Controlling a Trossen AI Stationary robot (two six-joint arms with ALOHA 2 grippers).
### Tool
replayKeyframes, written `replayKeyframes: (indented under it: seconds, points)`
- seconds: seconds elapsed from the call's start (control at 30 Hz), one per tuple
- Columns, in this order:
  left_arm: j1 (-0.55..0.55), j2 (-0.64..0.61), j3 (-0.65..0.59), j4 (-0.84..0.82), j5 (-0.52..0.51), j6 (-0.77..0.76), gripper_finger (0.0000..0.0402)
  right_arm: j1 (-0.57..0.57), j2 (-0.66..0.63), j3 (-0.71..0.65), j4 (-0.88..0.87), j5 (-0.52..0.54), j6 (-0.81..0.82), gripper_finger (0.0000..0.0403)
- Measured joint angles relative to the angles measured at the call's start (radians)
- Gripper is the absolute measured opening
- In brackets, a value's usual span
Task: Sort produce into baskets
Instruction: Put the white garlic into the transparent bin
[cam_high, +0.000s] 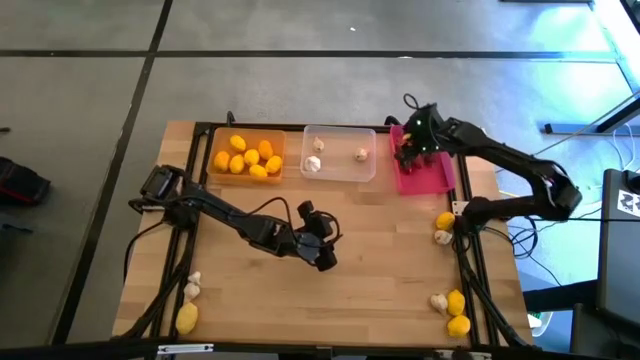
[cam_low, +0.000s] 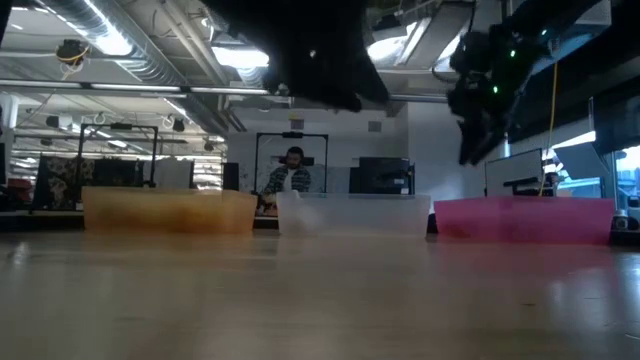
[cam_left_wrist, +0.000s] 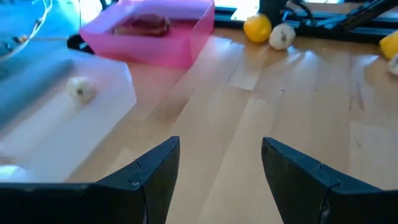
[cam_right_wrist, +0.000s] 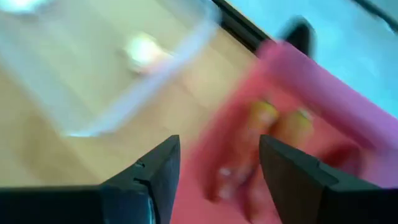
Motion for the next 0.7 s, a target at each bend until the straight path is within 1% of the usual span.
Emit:
replayKeyframes:
  seconds: [0.13, 0.33, 0.43, 0.6, 0.7]
  points:
    - [-0.021, -0.048, 0.0, -0.01, -0.007, 0.059, 0.0223, 0.131, -0.054, -0.016, 0.068, -0.016, 0.001, 0.0211]
    - [-0.077, -0.124, 0.0, -0.051, -0.009, 0.153, 0.0223, 0.344, -0.069, -0.054, 0.15, -0.016, 0.009, 0.0211]
    - [-0.1, -0.141, 0.0, -0.058, -0.009, 0.198, 0.0223, 0.451, -0.069, -0.084, 0.19, -0.017, 0.091, 0.0211]
    - [-0.113, -0.141, 0.0, -0.042, -0.008, 0.274, 0.0223, 0.625, -0.068, -0.133, 0.287, -0.005, 0.147, 0.0211]
    - [-0.108, -0.141, 0.0, -0.033, -0.009, 0.273, 0.0223, 0.713, -0.068, -0.169, 0.371, 0.021, 0.186, 0.0211]
